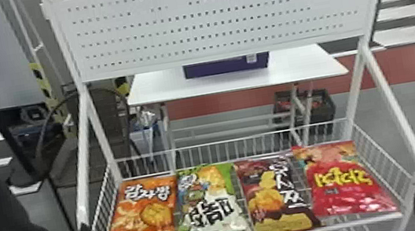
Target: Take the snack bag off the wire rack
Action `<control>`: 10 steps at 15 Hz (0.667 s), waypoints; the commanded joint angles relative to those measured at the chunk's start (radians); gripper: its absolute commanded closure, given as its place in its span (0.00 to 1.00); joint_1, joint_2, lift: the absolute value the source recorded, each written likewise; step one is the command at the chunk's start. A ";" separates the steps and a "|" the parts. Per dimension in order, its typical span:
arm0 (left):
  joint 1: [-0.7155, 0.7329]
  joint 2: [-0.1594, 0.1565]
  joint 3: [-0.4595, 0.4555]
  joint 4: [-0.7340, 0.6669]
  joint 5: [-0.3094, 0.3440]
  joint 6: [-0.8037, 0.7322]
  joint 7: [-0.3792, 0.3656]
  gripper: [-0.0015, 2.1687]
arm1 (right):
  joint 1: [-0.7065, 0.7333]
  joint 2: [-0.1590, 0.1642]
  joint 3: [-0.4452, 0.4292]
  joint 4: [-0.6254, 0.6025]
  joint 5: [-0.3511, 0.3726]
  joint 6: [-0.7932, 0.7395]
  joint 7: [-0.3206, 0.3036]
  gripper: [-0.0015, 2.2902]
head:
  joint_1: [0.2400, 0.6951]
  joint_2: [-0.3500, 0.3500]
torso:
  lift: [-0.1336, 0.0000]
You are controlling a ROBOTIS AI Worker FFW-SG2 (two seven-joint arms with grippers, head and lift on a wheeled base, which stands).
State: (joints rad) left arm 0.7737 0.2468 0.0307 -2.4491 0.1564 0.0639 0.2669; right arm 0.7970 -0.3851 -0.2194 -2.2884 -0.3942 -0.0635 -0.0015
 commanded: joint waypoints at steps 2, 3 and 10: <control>0.001 0.002 0.000 -0.002 0.000 0.000 0.000 0.08 | 0.004 -0.001 0.000 0.000 0.000 -0.008 0.000 0.06 | 0.57 0.50 | 1.00; 0.001 0.002 0.000 -0.002 0.000 0.000 0.000 0.08 | 0.004 -0.003 -0.001 0.000 0.000 -0.005 0.000 0.06 | 0.57 0.50 | 1.00; 0.004 -0.004 -0.006 -0.007 -0.012 0.003 0.000 0.08 | -0.035 -0.011 0.014 0.035 -0.003 0.014 0.000 0.06 | 0.57 0.50 | 1.00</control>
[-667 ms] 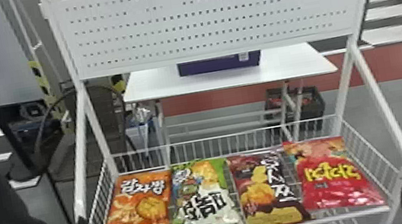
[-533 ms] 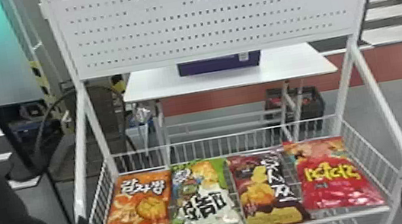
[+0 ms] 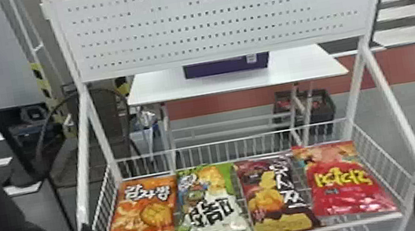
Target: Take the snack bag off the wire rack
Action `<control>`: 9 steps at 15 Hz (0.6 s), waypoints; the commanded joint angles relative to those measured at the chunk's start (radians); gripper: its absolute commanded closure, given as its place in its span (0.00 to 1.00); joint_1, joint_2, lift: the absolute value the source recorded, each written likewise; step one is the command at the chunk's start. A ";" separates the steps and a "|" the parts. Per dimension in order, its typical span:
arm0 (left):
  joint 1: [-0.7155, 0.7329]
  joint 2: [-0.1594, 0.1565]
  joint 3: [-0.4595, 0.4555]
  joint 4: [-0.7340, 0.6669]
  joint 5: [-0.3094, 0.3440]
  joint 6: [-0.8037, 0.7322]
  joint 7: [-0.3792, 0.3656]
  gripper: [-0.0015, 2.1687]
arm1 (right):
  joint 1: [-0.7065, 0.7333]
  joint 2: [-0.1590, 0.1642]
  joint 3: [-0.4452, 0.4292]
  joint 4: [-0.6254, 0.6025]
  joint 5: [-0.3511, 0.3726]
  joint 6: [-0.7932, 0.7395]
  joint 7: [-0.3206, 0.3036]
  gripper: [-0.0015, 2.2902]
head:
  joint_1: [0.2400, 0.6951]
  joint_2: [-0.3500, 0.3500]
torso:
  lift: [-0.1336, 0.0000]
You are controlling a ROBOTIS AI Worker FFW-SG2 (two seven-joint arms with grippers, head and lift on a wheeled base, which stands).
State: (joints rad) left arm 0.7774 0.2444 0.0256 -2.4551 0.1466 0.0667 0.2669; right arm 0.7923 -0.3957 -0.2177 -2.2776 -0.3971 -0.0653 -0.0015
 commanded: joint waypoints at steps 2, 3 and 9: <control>-0.003 -0.002 -0.015 0.001 -0.012 0.003 0.000 0.08 | -0.145 0.000 0.086 0.118 0.030 0.049 -0.002 0.06 | 0.57 0.50 | 1.00; -0.004 -0.002 -0.021 0.001 -0.018 0.009 0.000 0.08 | -0.191 0.006 0.115 0.159 0.040 0.049 -0.002 0.06 | 0.57 0.50 | 1.00; 0.003 -0.001 -0.021 0.002 -0.028 0.015 0.000 0.08 | -0.496 0.046 0.253 0.435 0.078 0.120 -0.009 0.06 | 0.57 0.50 | 1.00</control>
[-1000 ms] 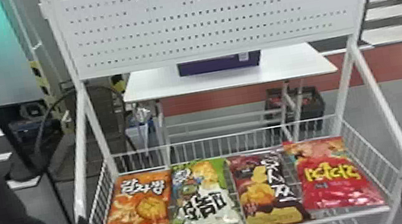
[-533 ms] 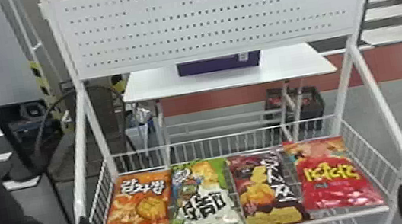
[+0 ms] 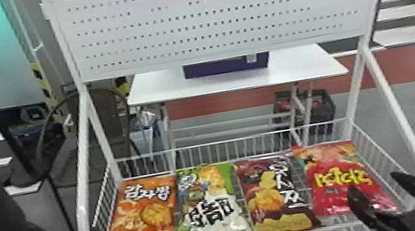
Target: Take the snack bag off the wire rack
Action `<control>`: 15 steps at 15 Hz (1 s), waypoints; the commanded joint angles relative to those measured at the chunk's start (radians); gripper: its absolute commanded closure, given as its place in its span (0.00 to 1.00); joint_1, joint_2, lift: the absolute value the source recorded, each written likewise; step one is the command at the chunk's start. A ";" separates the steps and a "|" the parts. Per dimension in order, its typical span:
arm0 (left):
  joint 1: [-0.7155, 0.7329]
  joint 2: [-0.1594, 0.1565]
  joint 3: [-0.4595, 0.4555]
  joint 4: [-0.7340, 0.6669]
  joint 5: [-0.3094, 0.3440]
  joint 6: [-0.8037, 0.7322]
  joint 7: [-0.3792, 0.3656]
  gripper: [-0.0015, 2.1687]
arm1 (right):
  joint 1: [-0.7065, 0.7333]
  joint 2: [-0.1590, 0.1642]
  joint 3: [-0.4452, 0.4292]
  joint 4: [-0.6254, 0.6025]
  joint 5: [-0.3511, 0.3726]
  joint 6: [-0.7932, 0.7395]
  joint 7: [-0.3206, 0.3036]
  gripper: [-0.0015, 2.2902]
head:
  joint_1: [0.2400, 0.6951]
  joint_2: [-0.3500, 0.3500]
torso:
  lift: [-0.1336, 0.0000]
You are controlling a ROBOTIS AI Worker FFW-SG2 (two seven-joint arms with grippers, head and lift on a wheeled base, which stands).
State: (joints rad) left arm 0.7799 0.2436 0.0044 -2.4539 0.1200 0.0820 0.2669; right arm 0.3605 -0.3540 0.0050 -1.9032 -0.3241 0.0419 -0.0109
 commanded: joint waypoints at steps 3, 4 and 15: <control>-0.001 0.002 0.005 0.012 -0.003 0.000 0.000 0.08 | -0.164 0.021 0.072 0.170 0.020 0.028 -0.001 0.06 | 0.57 0.50 | 1.00; -0.001 0.003 0.008 0.013 -0.002 0.000 0.000 0.08 | -0.186 0.023 0.079 0.197 0.026 0.031 -0.006 0.06 | 0.57 0.50 | 1.00; -0.045 0.009 0.002 0.059 0.010 0.000 0.002 0.08 | -0.267 0.027 0.085 0.288 0.045 0.175 -0.034 0.10 | 0.57 0.50 | 1.00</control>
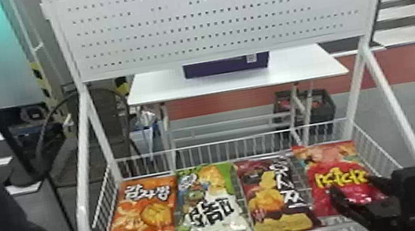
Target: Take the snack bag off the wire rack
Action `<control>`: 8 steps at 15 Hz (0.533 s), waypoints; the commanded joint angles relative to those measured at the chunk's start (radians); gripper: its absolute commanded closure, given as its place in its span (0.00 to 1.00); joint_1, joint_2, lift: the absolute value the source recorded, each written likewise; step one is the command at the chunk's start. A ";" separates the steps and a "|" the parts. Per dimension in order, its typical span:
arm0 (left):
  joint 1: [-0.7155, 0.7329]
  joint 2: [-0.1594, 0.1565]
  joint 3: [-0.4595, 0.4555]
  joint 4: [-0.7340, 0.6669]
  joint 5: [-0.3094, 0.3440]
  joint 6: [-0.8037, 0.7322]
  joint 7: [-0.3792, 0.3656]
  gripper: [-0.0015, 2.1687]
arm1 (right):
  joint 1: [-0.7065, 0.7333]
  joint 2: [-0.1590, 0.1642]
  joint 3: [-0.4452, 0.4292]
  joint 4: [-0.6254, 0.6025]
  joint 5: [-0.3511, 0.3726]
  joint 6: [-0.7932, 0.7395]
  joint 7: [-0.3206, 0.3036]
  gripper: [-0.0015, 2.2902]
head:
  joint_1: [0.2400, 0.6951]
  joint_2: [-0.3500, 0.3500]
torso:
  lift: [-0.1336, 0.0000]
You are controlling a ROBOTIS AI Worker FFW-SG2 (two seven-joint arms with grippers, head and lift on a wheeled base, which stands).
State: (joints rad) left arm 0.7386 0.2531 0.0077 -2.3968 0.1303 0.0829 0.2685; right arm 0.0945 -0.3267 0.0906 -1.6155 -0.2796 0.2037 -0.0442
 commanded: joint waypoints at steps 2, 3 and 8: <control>-0.004 0.000 -0.003 0.002 0.000 -0.001 0.000 0.08 | -0.004 -0.002 -0.002 0.000 0.002 0.044 0.000 0.13 | 0.57 0.50 | 1.00; -0.004 0.000 -0.003 0.001 0.000 0.002 0.002 0.08 | -0.004 -0.002 -0.002 -0.001 0.000 0.063 0.001 0.25 | 0.57 0.50 | 1.00; 0.007 0.002 0.003 -0.013 0.000 0.002 0.002 0.08 | -0.001 0.000 -0.005 -0.032 -0.016 0.188 -0.009 0.88 | 0.57 0.50 | 1.00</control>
State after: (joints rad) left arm 0.7432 0.2541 0.0094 -2.4065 0.1298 0.0852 0.2700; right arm 0.0894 -0.3275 0.0862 -1.6372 -0.2917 0.3683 -0.0539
